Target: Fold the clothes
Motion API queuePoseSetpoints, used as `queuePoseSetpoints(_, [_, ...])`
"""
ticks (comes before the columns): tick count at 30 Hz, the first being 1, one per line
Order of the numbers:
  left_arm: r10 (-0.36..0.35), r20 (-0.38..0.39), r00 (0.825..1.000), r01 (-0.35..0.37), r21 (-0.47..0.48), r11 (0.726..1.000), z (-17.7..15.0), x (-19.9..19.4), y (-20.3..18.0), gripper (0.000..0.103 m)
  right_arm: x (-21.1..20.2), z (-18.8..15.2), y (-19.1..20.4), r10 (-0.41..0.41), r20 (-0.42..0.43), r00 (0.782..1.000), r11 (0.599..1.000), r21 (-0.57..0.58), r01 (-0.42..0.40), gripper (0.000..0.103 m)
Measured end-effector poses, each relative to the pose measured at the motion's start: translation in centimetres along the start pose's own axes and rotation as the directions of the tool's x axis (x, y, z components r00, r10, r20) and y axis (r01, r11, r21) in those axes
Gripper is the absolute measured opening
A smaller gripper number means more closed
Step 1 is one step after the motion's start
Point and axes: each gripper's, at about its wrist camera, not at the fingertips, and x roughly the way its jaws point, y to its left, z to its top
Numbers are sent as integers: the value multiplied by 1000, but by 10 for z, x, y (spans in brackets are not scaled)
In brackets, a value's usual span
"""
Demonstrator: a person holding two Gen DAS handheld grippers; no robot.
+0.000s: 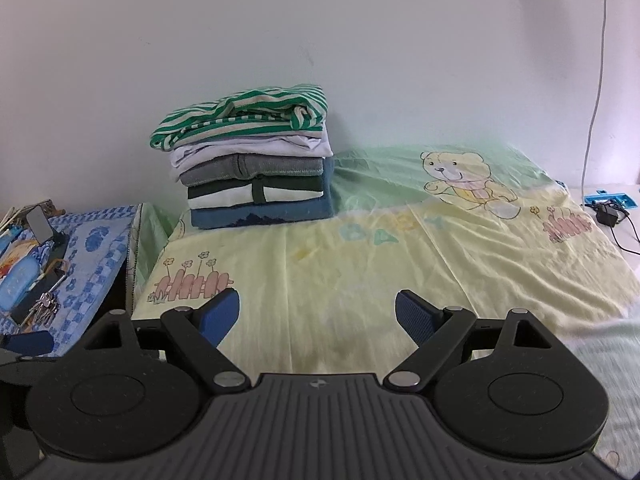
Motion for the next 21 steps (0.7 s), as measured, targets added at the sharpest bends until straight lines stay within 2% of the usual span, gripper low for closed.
queuePoseSetpoints(4, [-46,16,999,46,-57,997,0,-2,2,102,1,1,-2,7,7,1000,1000,16,-7,88])
queuePoseSetpoints(6, [-35,3,999,35,-68,997,1,0,0,102,0,3,-3,3,14,1000,1000,7,-3,88])
queuePoseSetpoints(12, [-49,-3,999,49,-25,998,4,0,-8,102,-4,6,-7,-10,43,999,1000,6,10,88])
queuePoseSetpoints(15, [-22,-16,1000,21,-39,999,6,2,-9,102,-5,6,-9,-16,47,999,1000,18,15,88])
queuePoseSetpoints(21, [-41,-19,999,39,-89,995,6,0,1,102,-8,5,-12,-26,52,998,999,29,25,88])
